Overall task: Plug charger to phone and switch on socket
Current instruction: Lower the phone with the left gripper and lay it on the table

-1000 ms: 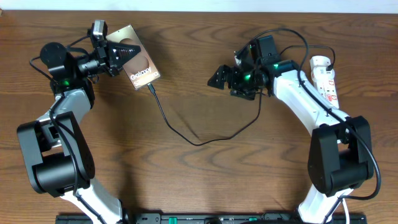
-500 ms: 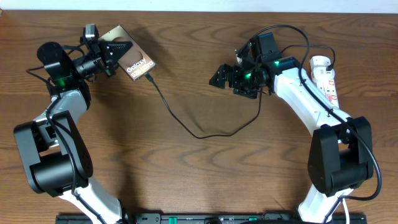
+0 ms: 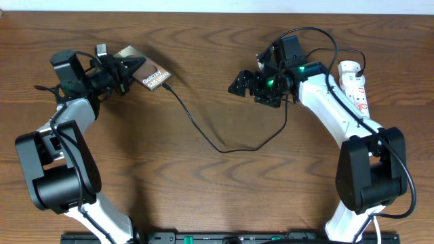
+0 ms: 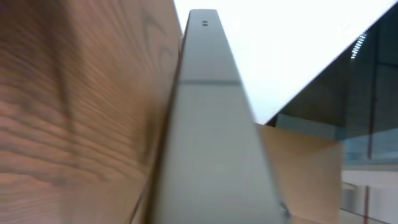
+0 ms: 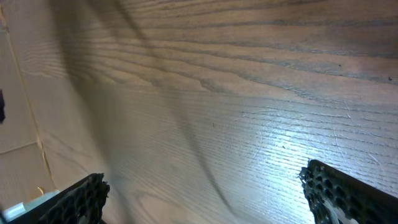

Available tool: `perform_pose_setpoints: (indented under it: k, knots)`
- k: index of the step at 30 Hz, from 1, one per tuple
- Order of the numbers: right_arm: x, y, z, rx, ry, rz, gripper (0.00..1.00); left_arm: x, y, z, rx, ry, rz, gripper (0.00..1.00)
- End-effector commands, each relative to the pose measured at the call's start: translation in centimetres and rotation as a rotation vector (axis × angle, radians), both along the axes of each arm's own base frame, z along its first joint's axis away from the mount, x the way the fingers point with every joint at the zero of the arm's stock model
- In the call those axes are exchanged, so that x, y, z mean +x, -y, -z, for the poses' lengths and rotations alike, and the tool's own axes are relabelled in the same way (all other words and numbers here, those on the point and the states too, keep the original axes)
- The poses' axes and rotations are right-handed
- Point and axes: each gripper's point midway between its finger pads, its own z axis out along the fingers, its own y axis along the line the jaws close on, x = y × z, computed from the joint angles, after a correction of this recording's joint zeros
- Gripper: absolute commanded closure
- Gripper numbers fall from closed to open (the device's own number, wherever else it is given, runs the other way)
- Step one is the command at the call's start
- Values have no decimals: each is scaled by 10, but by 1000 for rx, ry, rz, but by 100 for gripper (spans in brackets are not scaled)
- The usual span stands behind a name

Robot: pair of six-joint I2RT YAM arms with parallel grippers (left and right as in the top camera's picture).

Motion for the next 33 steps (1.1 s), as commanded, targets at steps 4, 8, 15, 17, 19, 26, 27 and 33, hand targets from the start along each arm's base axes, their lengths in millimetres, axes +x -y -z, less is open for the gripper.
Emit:
perform_pose_setpoints:
  k: [4,8,15,17,19,26,27,33]
  knots:
    - [8,3,-10,1,39,-3,1,-3,-6,18,134,33,-3,93]
    - [8,3,-10,1,41,-2,1,-13,-5,34,164,-19,12,93]
    - [8,3,-10,1,41,-3,1,-31,-6,62,234,-126,25,93]
    - [8,3,-10,0,44,-6,1,-37,-6,70,258,-152,33,93]
    - [8,3,-10,0,45,-8,1,-43,-5,75,275,-168,47,93]
    - [8,3,-10,0,45,-8,1,-54,-4,84,310,-198,79,93]
    - [8,3,-10,0,45,-8,1,-57,-4,86,316,-206,84,93]
    - [8,3,-10,0,45,-8,1,-68,-2,93,341,-232,114,93]
